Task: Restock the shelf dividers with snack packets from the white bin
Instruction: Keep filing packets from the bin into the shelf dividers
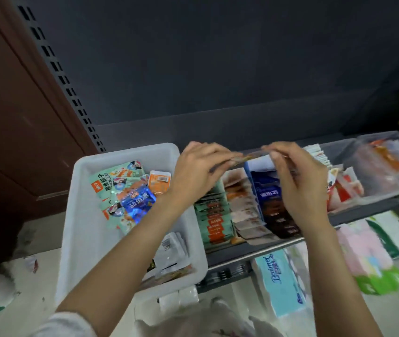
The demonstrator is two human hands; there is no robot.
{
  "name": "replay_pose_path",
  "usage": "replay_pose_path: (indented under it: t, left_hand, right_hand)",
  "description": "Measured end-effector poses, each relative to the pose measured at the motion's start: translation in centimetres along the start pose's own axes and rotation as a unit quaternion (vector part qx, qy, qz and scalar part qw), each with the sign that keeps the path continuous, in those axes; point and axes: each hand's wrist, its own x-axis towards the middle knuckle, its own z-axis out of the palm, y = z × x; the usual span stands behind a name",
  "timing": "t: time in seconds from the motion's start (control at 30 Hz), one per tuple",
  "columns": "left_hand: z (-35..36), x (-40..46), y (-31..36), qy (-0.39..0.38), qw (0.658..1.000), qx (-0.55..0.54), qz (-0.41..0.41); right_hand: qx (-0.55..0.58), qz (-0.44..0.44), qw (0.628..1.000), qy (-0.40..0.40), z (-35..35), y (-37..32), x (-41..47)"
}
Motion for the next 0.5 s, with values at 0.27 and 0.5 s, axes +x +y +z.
replay_pose_path:
  t: [0.27, 0.5]
  left_hand:
    - [6.6, -1.1, 0.6, -0.080, 0.984, 0.069, -0.147]
    - [6.7, -1.6, 1.0, -0.170, 0.972, 0.103, -0.127]
  right_hand:
    - [-0.056, -0.009, 0.996, -0.063, 1.5, 7.0, 0.2]
    - [-0.157, -0.085, 0.975, -0.132, 3.1, 7.8, 1.8]
